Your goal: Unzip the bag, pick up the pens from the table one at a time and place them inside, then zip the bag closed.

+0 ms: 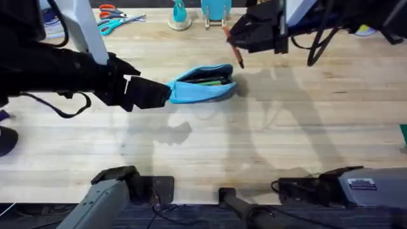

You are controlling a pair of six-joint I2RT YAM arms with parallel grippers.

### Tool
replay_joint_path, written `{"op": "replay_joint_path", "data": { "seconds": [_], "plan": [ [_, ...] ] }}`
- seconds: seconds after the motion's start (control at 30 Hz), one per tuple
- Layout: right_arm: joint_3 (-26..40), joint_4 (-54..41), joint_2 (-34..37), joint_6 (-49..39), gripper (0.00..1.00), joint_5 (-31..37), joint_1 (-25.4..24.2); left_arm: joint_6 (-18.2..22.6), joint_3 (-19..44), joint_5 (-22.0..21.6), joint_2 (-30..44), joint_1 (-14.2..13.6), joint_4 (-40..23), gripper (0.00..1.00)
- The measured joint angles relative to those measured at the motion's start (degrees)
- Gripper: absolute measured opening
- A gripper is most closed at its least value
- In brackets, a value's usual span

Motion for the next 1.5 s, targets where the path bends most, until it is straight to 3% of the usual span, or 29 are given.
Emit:
{"op": "replay_joint_path", "data": {
  "seconds": [0.53, 0.83, 1.23, 1.3, 1.33, 1.5],
  "plan": [
    [0.00, 0.27, 7.26, -13.60, 0.032, -1.26, 7.68, 0.00, 0.00, 0.00, 0.00, 0.00, 0.00, 0.995],
    [0.00, 0.32, 14.42, -15.46, 0.032, 2.67, 9.38, 0.00, 0.00, 0.00, 0.00, 0.00, 0.00, 0.995],
    [0.00, 0.81, 18.00, -16.79, 0.043, 5.21, 14.10, 0.00, 0.00, 0.00, 0.00, 0.00, 0.00, 0.995],
    [0.00, 0.87, 18.67, -16.77, 0.122, 5.21, 14.37, 0.00, 0.00, 0.00, 0.00, 0.00, 0.00, 0.995],
    [0.00, 1.11, 18.85, -16.80, 0.221, 5.23, 14.41, 0.00, 0.00, 0.00, 0.00, 0.00, 0.00, 0.995],
    [0.00, 2.15, 18.86, -16.80, 0.935, 5.22, 14.43, 0.00, 0.00, 0.00, 0.00, 0.00, 0.00, 0.995]
  ]
}}
